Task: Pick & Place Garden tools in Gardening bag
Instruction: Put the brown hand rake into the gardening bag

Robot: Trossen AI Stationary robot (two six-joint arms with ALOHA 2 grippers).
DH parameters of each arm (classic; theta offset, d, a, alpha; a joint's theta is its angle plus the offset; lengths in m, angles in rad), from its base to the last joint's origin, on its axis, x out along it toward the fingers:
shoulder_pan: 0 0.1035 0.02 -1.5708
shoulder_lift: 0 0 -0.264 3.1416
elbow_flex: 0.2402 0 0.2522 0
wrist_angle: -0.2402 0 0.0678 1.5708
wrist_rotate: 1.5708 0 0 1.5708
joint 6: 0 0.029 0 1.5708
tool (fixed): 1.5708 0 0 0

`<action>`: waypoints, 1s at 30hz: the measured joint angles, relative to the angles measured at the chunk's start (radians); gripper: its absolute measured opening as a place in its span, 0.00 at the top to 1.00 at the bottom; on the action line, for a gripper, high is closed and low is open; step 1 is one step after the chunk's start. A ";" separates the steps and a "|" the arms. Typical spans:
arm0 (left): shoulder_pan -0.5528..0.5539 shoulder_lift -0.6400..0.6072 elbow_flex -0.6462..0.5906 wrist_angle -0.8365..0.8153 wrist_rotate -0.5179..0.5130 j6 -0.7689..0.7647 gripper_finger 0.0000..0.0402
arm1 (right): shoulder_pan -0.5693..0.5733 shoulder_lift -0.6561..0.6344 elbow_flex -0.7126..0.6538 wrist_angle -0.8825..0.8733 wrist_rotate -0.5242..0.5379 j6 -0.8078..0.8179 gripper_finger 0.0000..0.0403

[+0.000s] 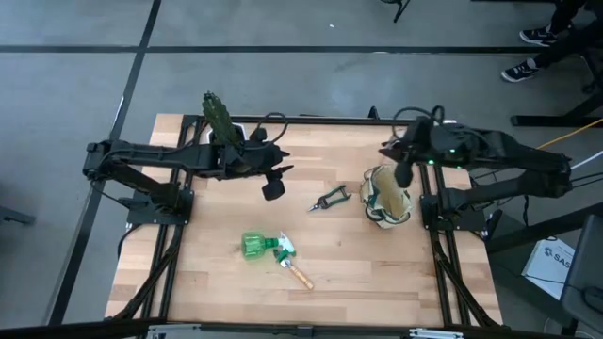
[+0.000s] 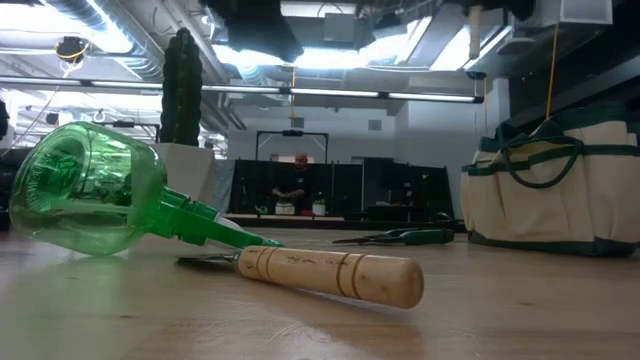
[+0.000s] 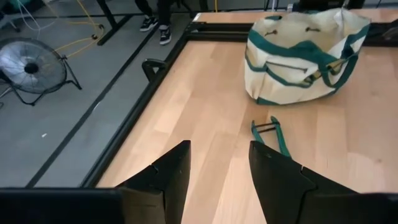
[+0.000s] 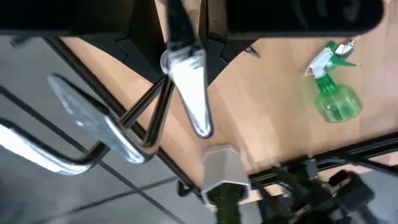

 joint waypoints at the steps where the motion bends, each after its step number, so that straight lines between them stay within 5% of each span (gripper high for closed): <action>1: 0.000 0.000 -0.012 0.010 -0.004 -0.001 0.60 | 0.000 -0.015 0.000 -0.025 0.008 0.019 0.83; 14: 0.000 -0.002 -0.193 0.166 -0.016 -0.048 0.61 | 0.000 -0.073 0.000 -0.302 0.015 0.239 0.83; 30: -0.041 -0.002 -0.222 0.157 -0.025 -0.080 0.61 | 0.001 0.077 0.000 -0.397 -0.117 0.339 0.83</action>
